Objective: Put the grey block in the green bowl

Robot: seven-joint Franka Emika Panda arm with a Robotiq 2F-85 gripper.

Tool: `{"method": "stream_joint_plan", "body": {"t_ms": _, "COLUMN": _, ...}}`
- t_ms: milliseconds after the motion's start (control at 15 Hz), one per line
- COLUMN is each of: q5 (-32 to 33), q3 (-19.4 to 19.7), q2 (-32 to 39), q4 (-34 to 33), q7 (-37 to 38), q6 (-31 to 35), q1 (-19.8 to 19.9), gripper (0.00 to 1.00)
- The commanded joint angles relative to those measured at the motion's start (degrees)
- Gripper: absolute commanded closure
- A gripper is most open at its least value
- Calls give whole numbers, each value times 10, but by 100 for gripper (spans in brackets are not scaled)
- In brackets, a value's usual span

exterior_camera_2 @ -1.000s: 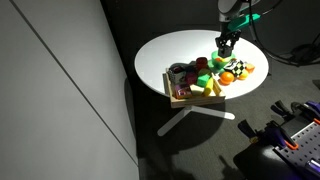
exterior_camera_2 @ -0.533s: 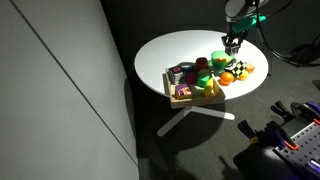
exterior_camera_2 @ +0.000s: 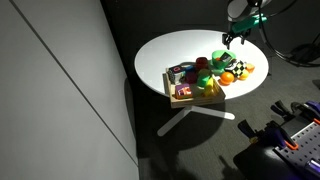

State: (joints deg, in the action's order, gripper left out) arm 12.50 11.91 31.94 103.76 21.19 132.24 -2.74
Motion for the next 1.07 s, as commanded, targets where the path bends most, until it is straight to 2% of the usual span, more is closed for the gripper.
{"method": "stream_joint_plan", "body": {"t_ms": 0, "q5": 20, "q3": 5, "q2": -19, "q4": 17, "q7": 20, "q6": 10, "q1": -9, "gripper": 0}}
{"method": "stream_joint_plan", "body": {"t_ms": 267, "q5": -8, "q3": -14, "q2": -39, "q4": 22, "q7": 0, "q6": 7, "q1": 2, "gripper": 0}}
{"method": "stream_joint_plan", "body": {"t_ms": 667, "q5": -88, "q3": -67, "q2": -86, "q4": 41, "q7": -88, "q6": -11, "q1": 27, "gripper": 0}}
{"method": "stream_joint_plan", "body": {"t_ms": 867, "q5": -129, "q3": -89, "q2": -108, "q4": 45, "q7": -144, "q6": -49, "q1": 38, "gripper": 0}}
{"method": "stream_joint_plan", "body": {"t_ms": 1000, "q5": -144, "q3": -96, "q2": -119, "q4": 40, "q7": -173, "q6": -98, "q1": 41, "gripper": 0}}
